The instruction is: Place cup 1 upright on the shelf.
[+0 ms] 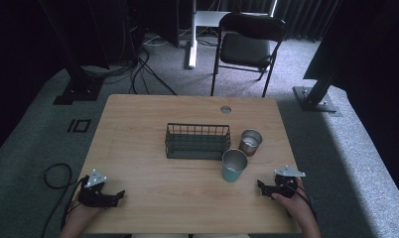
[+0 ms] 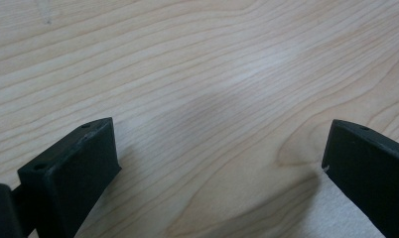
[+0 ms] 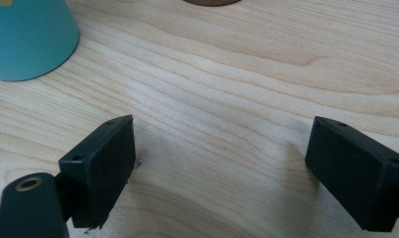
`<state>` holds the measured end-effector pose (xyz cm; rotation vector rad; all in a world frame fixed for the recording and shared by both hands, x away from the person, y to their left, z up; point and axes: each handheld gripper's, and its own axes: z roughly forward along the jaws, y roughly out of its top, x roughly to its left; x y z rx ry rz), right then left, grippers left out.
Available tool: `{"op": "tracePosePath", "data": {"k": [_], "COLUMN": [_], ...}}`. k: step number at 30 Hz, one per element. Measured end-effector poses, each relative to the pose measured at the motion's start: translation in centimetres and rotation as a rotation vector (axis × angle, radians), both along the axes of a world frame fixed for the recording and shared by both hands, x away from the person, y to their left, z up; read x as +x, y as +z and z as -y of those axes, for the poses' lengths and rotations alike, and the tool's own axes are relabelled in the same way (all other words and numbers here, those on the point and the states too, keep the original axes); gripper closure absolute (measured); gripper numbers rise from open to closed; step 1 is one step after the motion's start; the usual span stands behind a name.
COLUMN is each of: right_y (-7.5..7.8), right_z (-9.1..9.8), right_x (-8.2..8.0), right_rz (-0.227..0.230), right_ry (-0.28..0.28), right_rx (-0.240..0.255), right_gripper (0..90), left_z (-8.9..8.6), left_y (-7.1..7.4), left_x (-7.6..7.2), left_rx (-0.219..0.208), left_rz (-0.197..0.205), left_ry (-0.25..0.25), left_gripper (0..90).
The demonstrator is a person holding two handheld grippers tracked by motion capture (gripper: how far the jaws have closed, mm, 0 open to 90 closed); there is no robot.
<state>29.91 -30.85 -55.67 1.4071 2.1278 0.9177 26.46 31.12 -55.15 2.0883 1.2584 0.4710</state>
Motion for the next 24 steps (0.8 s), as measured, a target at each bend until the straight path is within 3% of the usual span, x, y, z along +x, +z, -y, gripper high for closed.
{"op": "tracePosePath", "data": {"k": [24], "right_y": [0.0], "right_z": [0.0], "right_x": [0.0], "right_rz": [0.0], "right_ry": [0.0], "right_rx": [0.0], "right_gripper": [11.8], "left_z": [2.7], "left_y": [0.5], "left_x": [0.5], "left_rx": [-0.002], "left_rz": [-0.003], "left_ry": [-0.091], "left_gripper": [1.6]}}
